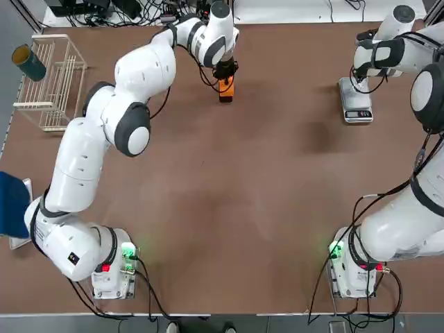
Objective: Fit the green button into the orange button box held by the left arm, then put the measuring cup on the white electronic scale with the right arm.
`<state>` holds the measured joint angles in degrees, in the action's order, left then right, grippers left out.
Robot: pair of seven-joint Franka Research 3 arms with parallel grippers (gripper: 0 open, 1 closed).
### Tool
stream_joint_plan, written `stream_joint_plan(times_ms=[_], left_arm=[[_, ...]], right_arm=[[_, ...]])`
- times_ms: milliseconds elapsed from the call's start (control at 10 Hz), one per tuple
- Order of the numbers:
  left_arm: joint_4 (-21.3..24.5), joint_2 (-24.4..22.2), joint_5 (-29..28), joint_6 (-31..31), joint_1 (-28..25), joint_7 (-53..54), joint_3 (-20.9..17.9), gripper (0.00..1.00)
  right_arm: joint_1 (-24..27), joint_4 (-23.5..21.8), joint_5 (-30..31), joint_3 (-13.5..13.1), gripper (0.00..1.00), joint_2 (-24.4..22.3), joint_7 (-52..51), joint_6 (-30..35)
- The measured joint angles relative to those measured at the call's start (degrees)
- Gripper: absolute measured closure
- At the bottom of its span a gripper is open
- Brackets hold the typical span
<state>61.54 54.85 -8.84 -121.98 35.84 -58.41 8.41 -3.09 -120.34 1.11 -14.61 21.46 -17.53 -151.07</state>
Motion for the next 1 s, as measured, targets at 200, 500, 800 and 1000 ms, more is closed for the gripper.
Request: stream_joint_plan(times_ms=[200,500,800,1000], left_arm=[[0.0,-0.19,0.0,0.38,0.0,0.0,0.0,0.99],[0.0,-0.44,0.0,0.55,0.01,0.0,0.0,0.99],[-0.26,-1.65,0.0,1.02,-0.59,0.0,-0.1,0.97],[-0.52,-4.48,0.0,4.18,-2.81,0.81,-0.31,0.9]], right_arm=[[0.0,0.01,0.0,0.0,0.75,0.0,-0.01,0.0],[0.0,0.01,0.0,0.0,0.52,0.0,-0.02,0.01],[-0.07,0.23,-0.02,0.06,0.29,-0.11,-0.03,2.25],[-0.32,0.96,-0.03,0.14,0.13,-1.46,-0.03,5.6]])
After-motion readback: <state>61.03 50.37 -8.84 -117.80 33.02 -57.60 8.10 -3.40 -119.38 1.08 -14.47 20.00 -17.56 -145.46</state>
